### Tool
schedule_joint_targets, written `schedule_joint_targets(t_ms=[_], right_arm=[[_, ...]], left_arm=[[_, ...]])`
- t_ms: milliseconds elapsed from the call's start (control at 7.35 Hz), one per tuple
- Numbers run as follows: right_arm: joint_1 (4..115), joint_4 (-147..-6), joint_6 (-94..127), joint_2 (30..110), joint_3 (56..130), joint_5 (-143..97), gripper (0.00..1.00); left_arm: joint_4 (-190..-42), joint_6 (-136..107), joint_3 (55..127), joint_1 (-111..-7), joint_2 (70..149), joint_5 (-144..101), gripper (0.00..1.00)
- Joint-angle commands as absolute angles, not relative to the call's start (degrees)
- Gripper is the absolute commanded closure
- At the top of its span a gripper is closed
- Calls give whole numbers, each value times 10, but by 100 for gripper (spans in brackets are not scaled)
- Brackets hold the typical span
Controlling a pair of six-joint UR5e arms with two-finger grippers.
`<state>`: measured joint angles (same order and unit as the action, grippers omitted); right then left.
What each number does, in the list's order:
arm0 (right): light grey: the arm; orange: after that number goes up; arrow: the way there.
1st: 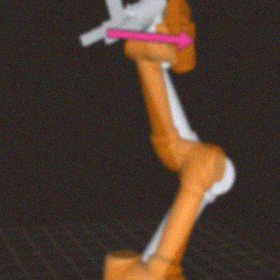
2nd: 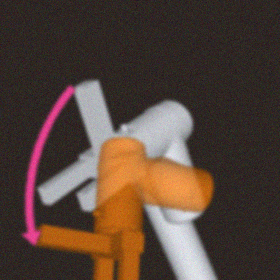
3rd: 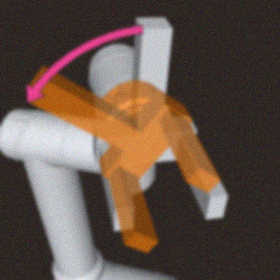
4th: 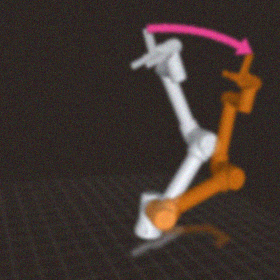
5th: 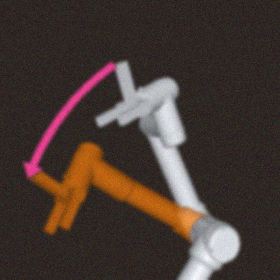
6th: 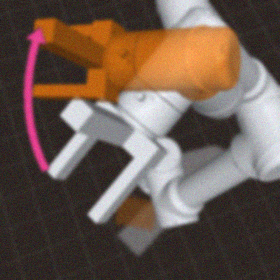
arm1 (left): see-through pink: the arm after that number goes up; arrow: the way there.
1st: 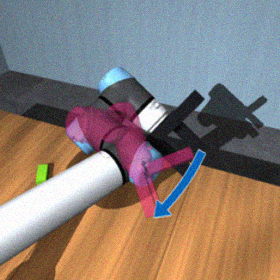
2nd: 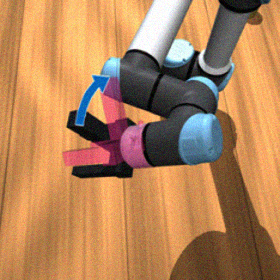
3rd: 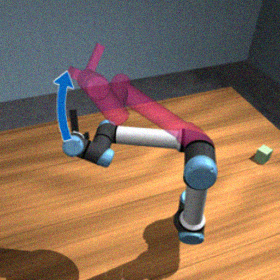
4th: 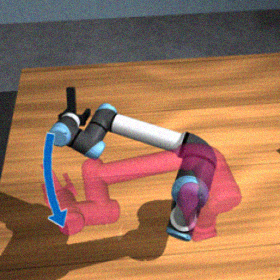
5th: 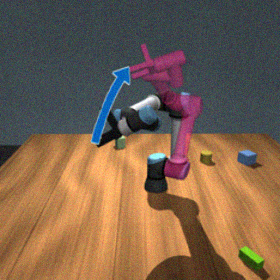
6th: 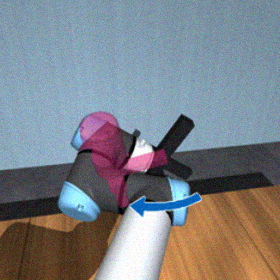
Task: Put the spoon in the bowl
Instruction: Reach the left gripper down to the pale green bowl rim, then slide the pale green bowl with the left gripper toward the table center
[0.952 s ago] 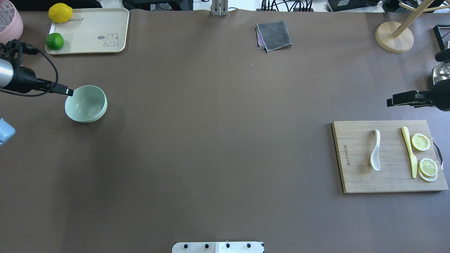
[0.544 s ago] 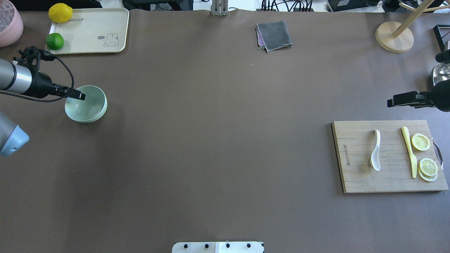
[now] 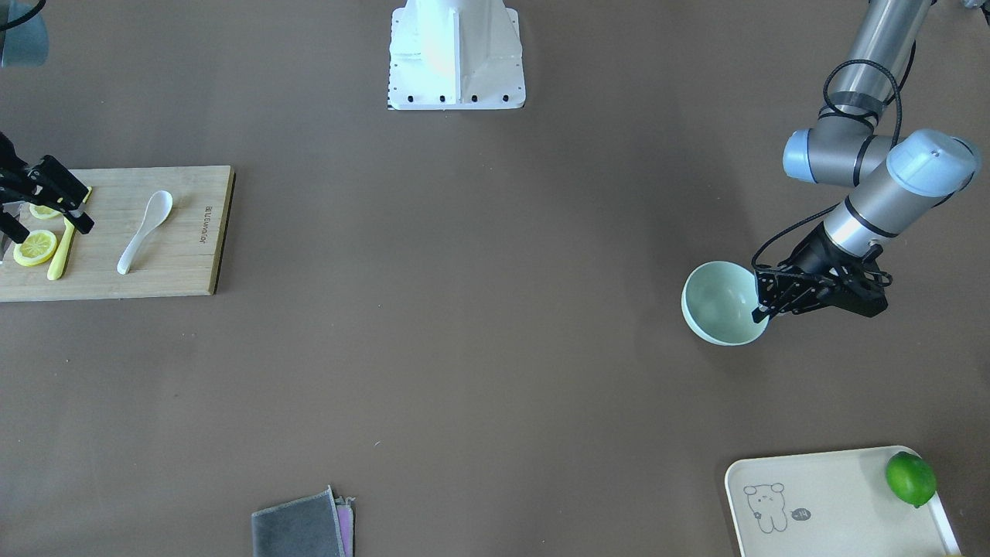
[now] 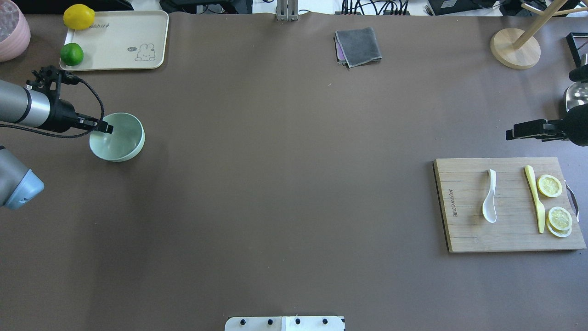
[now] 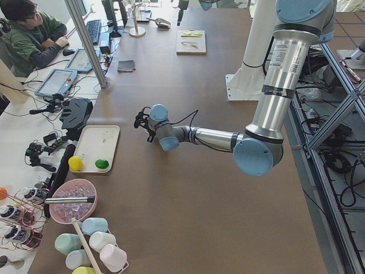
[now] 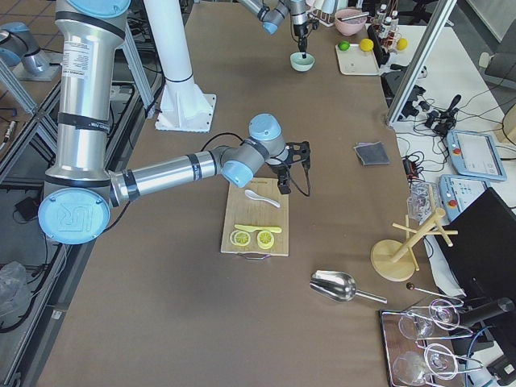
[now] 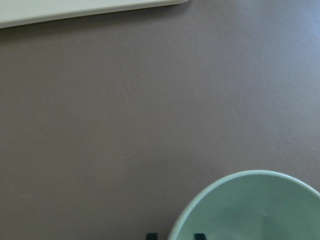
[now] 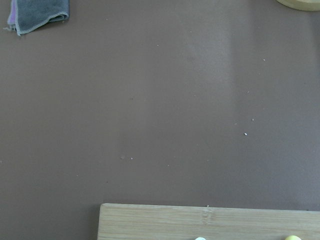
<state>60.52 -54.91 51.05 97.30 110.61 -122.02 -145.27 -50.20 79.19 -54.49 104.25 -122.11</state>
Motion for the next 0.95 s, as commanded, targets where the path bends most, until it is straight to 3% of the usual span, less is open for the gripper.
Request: schedule_joint_targets(t_ms=[0, 272, 544, 816], right_arm=[[605, -549, 511, 973, 1106, -1220, 0], [604, -548, 512, 973, 1106, -1219, 0], [603, -549, 512, 973, 1106, -1218, 0], [600, -549, 514, 973, 1106, -1217, 0]], left_arm=[[-1449, -625, 812, -511, 1095, -1216, 100], [-1431, -702, 837, -441, 1138, -1146, 100], [-1295, -737, 888, -357, 1200, -1055, 100], [-1264, -759, 882, -278, 1238, -962, 100]])
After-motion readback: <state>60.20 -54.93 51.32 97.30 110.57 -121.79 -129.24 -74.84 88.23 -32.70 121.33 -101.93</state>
